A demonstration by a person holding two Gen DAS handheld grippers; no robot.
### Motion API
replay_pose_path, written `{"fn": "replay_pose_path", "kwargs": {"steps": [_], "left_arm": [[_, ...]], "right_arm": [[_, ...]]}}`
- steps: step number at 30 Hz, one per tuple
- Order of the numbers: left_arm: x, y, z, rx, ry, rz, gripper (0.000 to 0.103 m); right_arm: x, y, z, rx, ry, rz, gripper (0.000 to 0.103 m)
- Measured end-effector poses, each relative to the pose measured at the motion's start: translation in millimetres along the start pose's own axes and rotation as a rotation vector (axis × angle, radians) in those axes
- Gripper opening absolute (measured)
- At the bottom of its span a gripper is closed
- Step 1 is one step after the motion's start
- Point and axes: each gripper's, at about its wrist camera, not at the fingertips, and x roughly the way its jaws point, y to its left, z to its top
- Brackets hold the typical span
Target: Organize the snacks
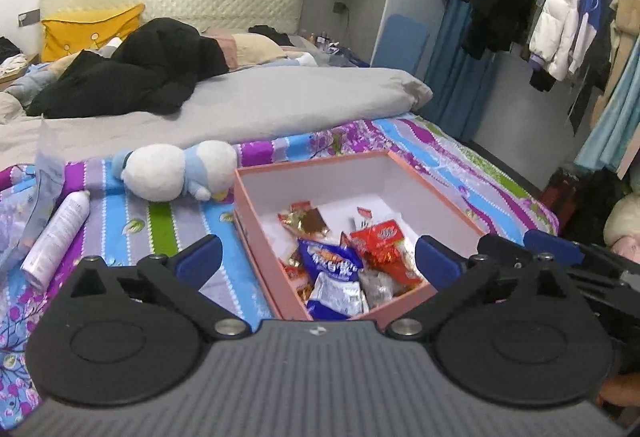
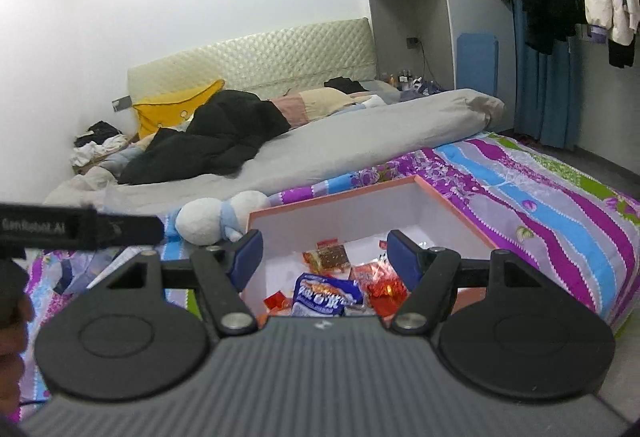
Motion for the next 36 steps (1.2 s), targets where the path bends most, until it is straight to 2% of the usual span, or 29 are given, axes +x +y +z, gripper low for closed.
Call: {"fn": "replay_pose_path", "kwargs": {"steps": [5, 10, 20, 21, 22, 24, 29, 36], "left_arm": [[-5, 1, -21, 0.010, -0.007, 0.014, 0.103], [-2, 6, -36, 0.019, 0.023, 0.034, 0.103], [10, 16, -41, -0.002, 0.026, 0.075, 0.103], [11, 17, -40, -0.005, 0.025, 0.077, 0.103], [11, 17, -38, -0.006, 0.025, 0.076, 0.103], [12, 18, -37, -0.002, 0.026, 0.075, 0.103], [14, 14, -35, 0.008, 0.024, 0.075, 0.103], [18, 11, -38, 0.005, 0.037, 0.071, 0.103]], "right_arm": [[-5, 0, -18, 0.003, 0.008, -0.023, 0.071], [-2, 0, -33, -0.001, 0.019, -0.038, 0.071], [7, -3, -49, 0.019, 0.058, -0.044, 0.071], [9, -4, -50, 0.020, 0.062, -0.048, 0.074], [10, -5, -50, 0.019, 0.063, -0.051, 0.088], [11, -8, -51, 0.022, 0.055, -0.057, 0.103], [11, -17, -53, 0.046, 0.044, -0.099, 0.103], [8, -24, -52, 0.058, 0.037, -0.099, 0.103]]}}
